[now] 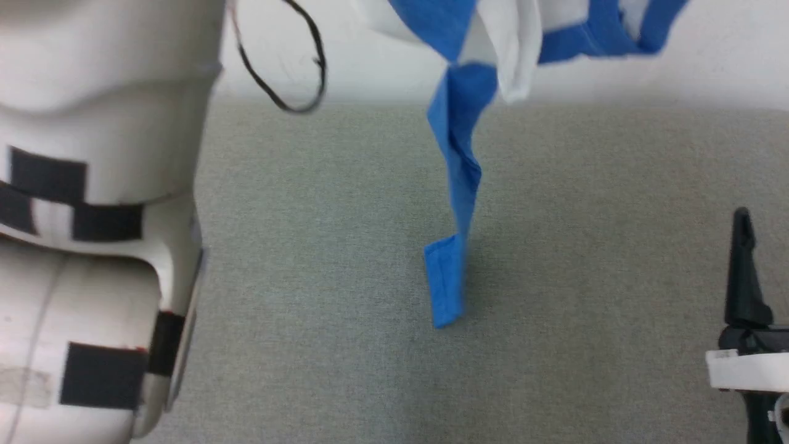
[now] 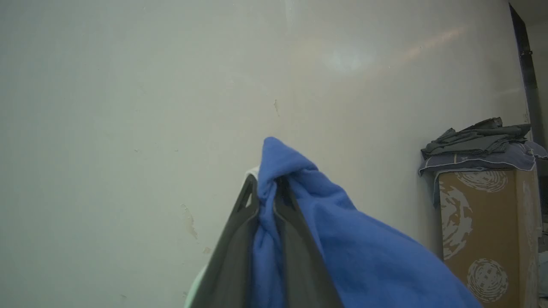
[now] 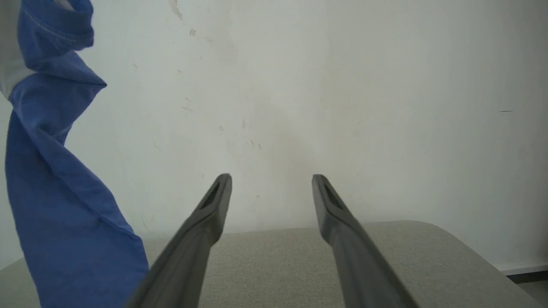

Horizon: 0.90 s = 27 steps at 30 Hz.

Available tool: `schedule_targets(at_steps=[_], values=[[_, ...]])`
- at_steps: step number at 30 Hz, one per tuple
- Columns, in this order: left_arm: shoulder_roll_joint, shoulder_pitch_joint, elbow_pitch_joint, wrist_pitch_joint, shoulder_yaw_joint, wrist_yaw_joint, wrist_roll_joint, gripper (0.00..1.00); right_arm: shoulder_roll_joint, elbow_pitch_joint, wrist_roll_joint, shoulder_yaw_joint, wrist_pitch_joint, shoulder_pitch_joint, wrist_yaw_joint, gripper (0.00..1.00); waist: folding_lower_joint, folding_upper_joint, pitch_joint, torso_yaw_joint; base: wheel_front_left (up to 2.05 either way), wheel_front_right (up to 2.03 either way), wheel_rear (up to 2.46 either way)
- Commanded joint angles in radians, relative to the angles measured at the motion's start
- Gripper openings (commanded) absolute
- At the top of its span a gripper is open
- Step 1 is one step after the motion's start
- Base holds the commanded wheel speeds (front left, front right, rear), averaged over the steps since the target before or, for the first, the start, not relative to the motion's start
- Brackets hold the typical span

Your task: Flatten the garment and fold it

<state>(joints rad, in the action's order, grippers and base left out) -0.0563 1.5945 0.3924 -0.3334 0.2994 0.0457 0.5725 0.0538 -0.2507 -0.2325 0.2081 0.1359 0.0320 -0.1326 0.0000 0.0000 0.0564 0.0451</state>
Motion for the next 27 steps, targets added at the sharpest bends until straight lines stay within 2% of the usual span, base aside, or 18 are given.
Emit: schedule_targets(at_steps=[1,7,12,16,18,21,27], values=[[0.005,-0.050,-0.008,0.010,0.030,0.005,0.035,0.00,-0.003,-0.002,-0.009,0.016,0.008,0.001,0.002,1.00,0.0000,0.0000,0.009,-0.014,0.00,0.00,0.00],[0.006,-0.247,-0.084,0.069,0.216,0.072,0.188,0.00,-0.003,-0.024,-0.006,0.083,0.008,-0.010,0.002,1.00,0.0000,0.0000,0.023,-0.027,0.00,0.00,0.00],[0.006,-0.454,-0.142,0.133,0.349,0.110,0.238,0.00,-0.003,-0.032,-0.011,0.077,0.004,-0.031,0.002,1.00,0.0000,0.0000,0.058,-0.055,0.00,0.00,0.00],[0.006,-0.615,-0.177,0.225,0.439,0.154,0.270,0.00,-0.003,-0.026,-0.025,0.060,0.005,-0.046,0.002,1.00,0.0000,0.0000,0.098,-0.078,0.00,0.00,0.00],[0.006,-0.688,-0.155,0.278,0.488,0.175,0.263,0.00,-0.003,-0.021,-0.032,0.048,0.004,-0.054,0.002,1.00,0.0000,0.0000,0.119,-0.089,0.00,0.00,0.00],[0.006,-0.755,-0.111,0.330,0.530,0.180,0.256,0.00,-0.003,-0.020,-0.036,0.037,0.005,-0.060,0.002,1.00,0.0000,0.0000,0.139,-0.099,0.00,0.00,0.00],[0.006,-0.871,0.086,0.391,0.624,0.182,0.289,0.00,-0.004,-0.024,-0.025,0.034,-0.006,-0.066,0.002,1.00,0.0000,0.0000,0.175,-0.105,0.00,0.00,0.00]])
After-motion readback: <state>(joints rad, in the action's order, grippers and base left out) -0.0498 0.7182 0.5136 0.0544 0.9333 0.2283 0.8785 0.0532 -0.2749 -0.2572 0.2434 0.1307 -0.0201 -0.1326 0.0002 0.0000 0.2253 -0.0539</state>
